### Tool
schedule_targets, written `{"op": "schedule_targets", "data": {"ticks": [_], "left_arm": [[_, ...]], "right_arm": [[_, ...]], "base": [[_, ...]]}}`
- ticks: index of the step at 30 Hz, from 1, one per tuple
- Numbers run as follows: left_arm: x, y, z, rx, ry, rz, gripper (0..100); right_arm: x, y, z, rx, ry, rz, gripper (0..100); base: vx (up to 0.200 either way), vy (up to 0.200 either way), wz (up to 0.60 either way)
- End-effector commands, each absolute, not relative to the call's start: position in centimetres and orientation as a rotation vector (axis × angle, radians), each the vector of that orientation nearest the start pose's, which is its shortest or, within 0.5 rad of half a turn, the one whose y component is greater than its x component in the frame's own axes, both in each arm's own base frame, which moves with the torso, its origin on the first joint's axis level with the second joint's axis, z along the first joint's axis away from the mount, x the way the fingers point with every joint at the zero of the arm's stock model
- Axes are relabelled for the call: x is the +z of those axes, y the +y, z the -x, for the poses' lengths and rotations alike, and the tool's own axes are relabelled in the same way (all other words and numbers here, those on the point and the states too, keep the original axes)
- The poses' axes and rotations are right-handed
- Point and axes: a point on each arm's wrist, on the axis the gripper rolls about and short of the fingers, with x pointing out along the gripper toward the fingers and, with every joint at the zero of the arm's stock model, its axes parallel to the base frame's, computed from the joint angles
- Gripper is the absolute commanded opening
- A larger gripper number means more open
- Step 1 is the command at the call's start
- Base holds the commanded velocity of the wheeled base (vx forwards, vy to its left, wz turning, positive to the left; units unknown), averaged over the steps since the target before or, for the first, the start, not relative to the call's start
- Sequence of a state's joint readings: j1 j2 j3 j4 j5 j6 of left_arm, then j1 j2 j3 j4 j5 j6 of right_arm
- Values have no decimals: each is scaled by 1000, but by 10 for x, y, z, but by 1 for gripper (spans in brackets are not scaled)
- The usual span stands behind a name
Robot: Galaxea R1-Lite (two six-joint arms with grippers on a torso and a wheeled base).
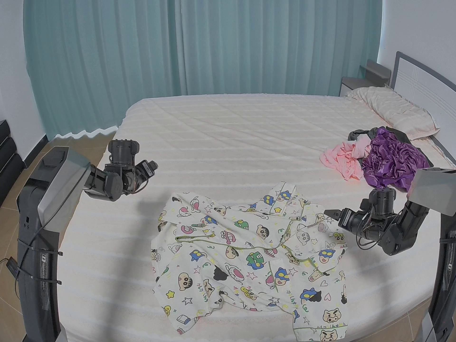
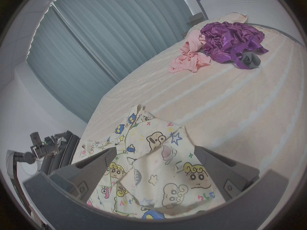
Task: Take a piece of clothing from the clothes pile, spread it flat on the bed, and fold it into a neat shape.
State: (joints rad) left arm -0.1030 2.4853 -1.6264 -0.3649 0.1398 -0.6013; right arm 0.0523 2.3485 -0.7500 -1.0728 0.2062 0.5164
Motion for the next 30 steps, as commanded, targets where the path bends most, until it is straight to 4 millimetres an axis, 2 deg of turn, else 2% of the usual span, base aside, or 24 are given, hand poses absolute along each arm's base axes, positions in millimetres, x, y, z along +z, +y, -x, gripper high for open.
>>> {"op": "schedule_targets", "data": {"ticks": [1,2,6,9,13,16,17,21,23,28,29,30], "left_arm": [[78,-31,-495,224,454,635,100],[78,-31,-495,224,454,635,100],[83,-29,-470,210,560,744,100],[86,-31,-443,160,618,795,100],[87,-36,-412,122,605,863,100],[82,-43,-397,110,598,904,100],[78,-48,-387,103,599,942,100],[65,-59,-373,76,605,969,100],[57,-66,-366,56,612,963,100],[48,-76,-360,27,624,957,100],[46,-76,-360,25,627,958,100],[44,-76,-360,25,635,958,100]], "right_arm": [[-22,23,-362,118,617,-516,100],[-22,23,-362,118,617,-516,100],[-26,23,-359,131,641,-460,100],[-32,15,-359,129,672,-405,100],[-42,11,-359,174,724,-406,100],[-50,11,-360,183,743,-405,100],[-55,11,-363,183,742,-399,100],[-58,11,-369,183,740,-398,100],[-66,11,-371,181,752,-399,100],[-71,11,-375,181,759,-400,100],[-71,11,-376,179,763,-402,0],[-70,11,-379,175,763,-404,0]], "base": [[0,0,0],[0,0,0],[0,0,0],[0,0,0],[0,0,0],[0,0,0],[0,0,0],[0,0,0],[0,0,0],[0,0,0],[0,0,0],[0,0,0]]}}
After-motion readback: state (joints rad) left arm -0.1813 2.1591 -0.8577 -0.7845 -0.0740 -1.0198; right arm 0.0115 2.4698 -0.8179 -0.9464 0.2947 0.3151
